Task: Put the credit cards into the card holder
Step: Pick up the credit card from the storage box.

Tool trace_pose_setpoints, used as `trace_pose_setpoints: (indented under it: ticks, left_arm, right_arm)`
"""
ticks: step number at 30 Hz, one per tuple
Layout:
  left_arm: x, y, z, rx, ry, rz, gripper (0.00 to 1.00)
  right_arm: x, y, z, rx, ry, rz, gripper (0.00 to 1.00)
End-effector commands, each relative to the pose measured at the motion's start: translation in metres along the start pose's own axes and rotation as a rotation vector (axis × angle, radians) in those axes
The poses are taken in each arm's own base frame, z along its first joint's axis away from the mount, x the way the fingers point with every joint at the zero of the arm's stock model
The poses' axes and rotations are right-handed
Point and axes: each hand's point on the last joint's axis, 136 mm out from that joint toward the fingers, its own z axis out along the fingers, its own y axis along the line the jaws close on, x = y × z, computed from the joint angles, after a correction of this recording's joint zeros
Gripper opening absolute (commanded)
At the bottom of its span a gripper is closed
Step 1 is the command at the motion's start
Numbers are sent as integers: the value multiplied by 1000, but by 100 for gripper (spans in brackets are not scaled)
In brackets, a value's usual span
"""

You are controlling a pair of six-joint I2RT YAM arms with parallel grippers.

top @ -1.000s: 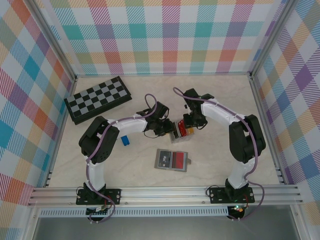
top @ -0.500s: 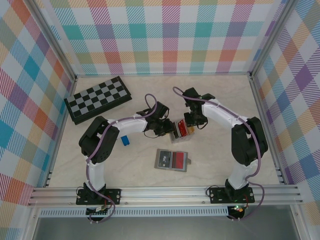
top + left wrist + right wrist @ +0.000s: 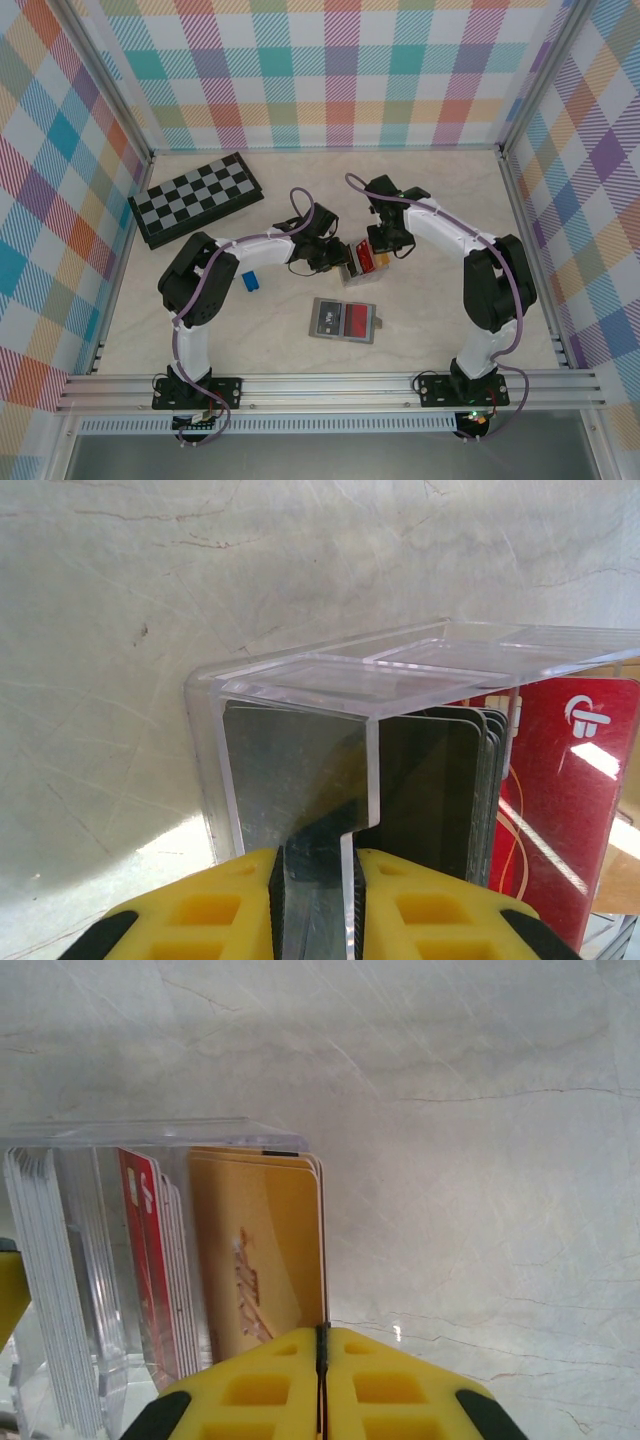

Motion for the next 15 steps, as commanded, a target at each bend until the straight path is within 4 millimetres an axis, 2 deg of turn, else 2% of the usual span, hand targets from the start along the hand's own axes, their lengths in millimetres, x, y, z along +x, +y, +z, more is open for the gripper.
trace_pose_setpoints:
  ticks: [1, 9, 15]
  left_arm:
    - [19, 24, 10, -83, 74, -14, 23]
    - [20, 24, 10, -82, 76, -14, 23]
    - [19, 23, 10, -78, 74, -13, 23]
  right_arm:
    - [-1, -4, -9, 8, -11, 8, 6]
    - [-3, 12, -26, -99, -42, 35, 4]
    - [-1, 27, -25, -188, -27, 49, 3]
